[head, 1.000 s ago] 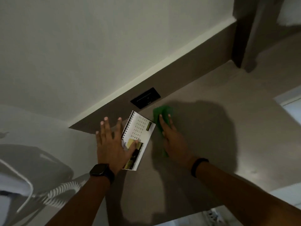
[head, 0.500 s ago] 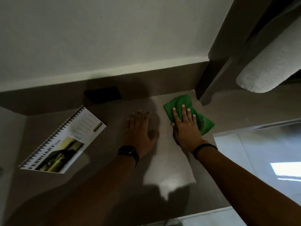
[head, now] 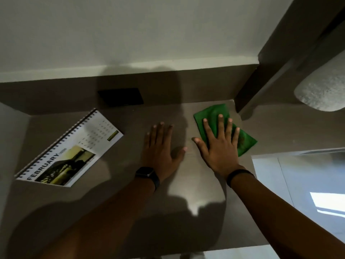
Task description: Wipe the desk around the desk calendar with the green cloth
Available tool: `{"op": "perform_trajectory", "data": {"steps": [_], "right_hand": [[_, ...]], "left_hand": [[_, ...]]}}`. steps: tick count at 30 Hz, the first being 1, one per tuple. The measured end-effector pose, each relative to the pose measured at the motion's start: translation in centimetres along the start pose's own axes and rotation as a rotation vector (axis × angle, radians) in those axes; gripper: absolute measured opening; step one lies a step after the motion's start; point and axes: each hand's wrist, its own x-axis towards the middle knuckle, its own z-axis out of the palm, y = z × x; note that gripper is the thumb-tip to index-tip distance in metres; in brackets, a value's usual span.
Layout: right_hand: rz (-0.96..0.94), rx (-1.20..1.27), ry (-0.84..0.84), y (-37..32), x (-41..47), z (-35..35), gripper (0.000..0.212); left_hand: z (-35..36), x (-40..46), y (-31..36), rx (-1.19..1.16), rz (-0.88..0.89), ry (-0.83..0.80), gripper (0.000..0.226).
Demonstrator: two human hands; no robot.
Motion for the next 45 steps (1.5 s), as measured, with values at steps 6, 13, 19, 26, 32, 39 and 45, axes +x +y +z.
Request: {"op": "perform_trajectory", "data": {"steps": [6,13,19,26,32,39,45], "right_hand": [[-0.239,0.52,-0.046,-11.1,-1.1,-1.0,0.056],[-0.251,0.894,-0.344,-23.8,-0.2,0.5,0.066],[-0.224,0.939,-0.291,-26.1,-0.6,1.5,0.074],[-0.176,1.07,-0.168,-27.2,-1.8,2.6,0.078],[-0.029,1.08,-0.118,-28.7,-2.6,4.0,0.09],[-0.015,1.022,-0.17,-28.8,-2.6,4.6,0.098],[-0.043,1.009,-0.179,-27.1,-4.5,2.7,0.09]], "left_hand": [[-3.7,-9.5,-2.8,-0.629,-0.393,0.513,0.099],[-7.6,-15.8,-10.0,-0.957,-0.735,0.832,0.09],[-8.1,-15.6,-13.2,-1.004,-0.654,0.741,0.082],[-10.8,-12.1,-18.8,-1.046,-0.587,0.612,0.109],[-13.1,-6.9,-23.5,-0.921,-0.599,0.468,0.079],[-12.6,-6.9,-24.1,-0.84,-0.551,0.413,0.077],[-14.9,-7.3,-21.1,-0.595,-0.412,0.497,0.101]]}}
